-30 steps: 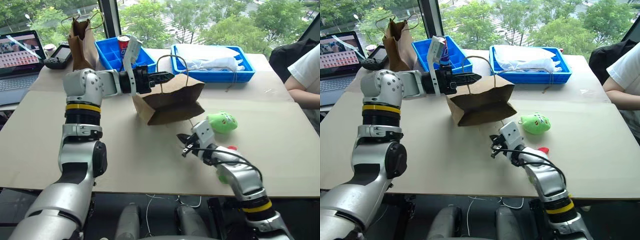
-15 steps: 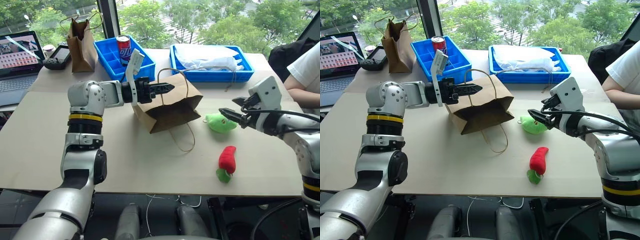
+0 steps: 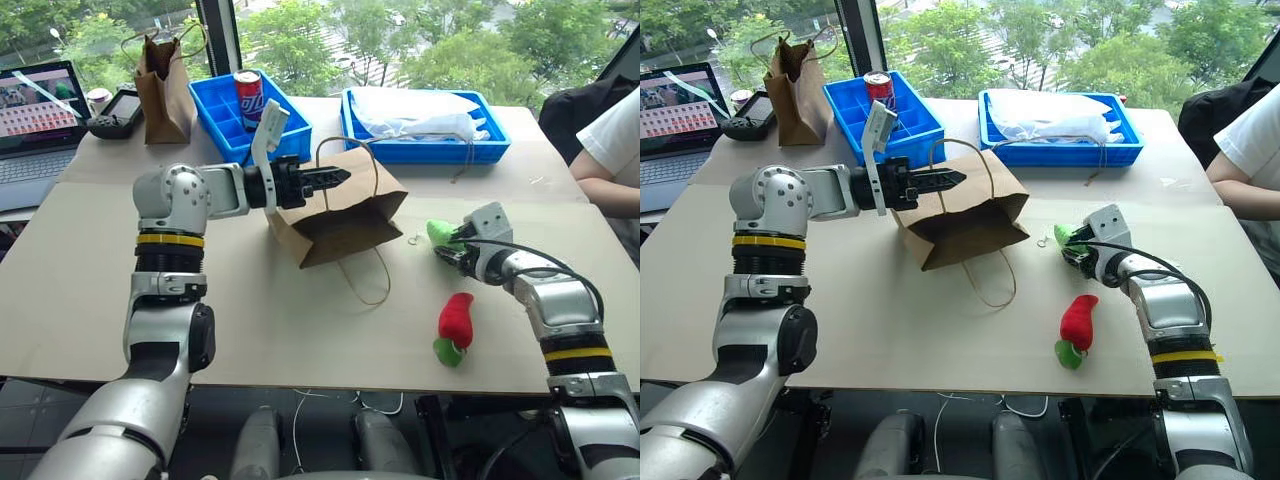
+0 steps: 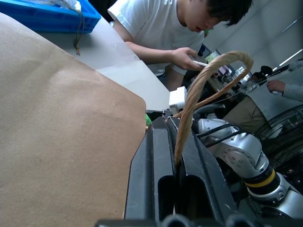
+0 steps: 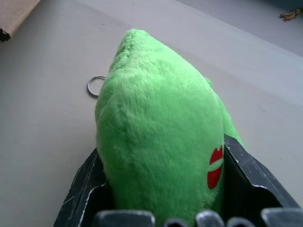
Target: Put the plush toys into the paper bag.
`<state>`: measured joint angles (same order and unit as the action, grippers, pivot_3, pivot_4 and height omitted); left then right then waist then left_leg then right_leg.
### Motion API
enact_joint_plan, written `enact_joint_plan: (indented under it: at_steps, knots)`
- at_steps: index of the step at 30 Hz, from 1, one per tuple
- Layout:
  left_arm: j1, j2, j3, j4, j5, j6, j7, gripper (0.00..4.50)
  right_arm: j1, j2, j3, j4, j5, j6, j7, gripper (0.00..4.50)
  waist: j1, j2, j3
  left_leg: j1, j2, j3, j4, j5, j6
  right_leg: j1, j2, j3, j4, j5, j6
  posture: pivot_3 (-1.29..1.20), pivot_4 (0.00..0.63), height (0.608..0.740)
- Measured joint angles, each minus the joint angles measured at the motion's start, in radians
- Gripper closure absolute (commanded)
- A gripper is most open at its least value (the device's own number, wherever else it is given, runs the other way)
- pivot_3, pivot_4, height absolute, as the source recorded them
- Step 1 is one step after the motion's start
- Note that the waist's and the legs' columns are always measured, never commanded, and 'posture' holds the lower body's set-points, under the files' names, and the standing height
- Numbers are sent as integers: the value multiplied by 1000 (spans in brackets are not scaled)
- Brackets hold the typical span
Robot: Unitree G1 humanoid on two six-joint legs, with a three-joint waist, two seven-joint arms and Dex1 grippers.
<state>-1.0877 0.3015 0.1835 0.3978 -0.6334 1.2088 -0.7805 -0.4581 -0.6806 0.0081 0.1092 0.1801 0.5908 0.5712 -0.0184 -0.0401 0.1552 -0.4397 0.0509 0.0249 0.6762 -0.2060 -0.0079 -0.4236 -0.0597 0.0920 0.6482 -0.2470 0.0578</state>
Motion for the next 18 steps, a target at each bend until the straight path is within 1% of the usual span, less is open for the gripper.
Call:
enact_joint_plan:
  at_steps: [4, 7, 10, 12, 14, 18]
  knots:
    - [-7, -10, 0, 0, -14, 0, 11, 4500, 41, -90, -16, -294, 74, 82, 105, 4424, -4, 1, 1, 0, 0, -1, 0, 0, 0, 0, 0, 0, 0, 0, 0, 0, 150, 722]
    - [-12, -10, -17, 0, -17, -1, 0, 4500, 25, -79, -19, -444, 141, 169, 124, 4488, -9, 1, 1, 1, 0, -2, 0, 0, 0, 1, 1, 0, 1, 0, 0, 0, 150, 722]
    - [-12, -11, -33, 1, -18, -4, -9, 4500, -3, -10, 31, -476, 161, 237, 106, 4488, -8, 1, 1, 1, 0, -2, 0, 0, -1, 1, 1, 0, 1, 0, 0, 0, 150, 722]
    - [-13, -12, -36, 1, -19, -4, -11, 4500, -20, 44, 93, -444, 141, 229, 91, 4488, -8, 1, 1, 0, 0, -2, 1, 0, -1, 1, 1, 0, 0, 0, 0, 0, 150, 722]
    - [-14, -14, -42, -3, -26, -1, -14, 4500, -58, 103, 160, -367, 95, 186, 69, 4488, -8, 1, 1, 0, -1, -2, 0, 0, -1, 0, 0, 0, 0, 0, 0, 0, 150, 722]
    - [-14, -7, -45, -17, -37, 12, -17, 4500, -154, 184, 218, -234, 23, 85, 49, 4488, -8, 1, 1, 0, -1, -2, 0, 0, -1, 0, 0, 0, 0, 0, 0, 0, 150, 722]
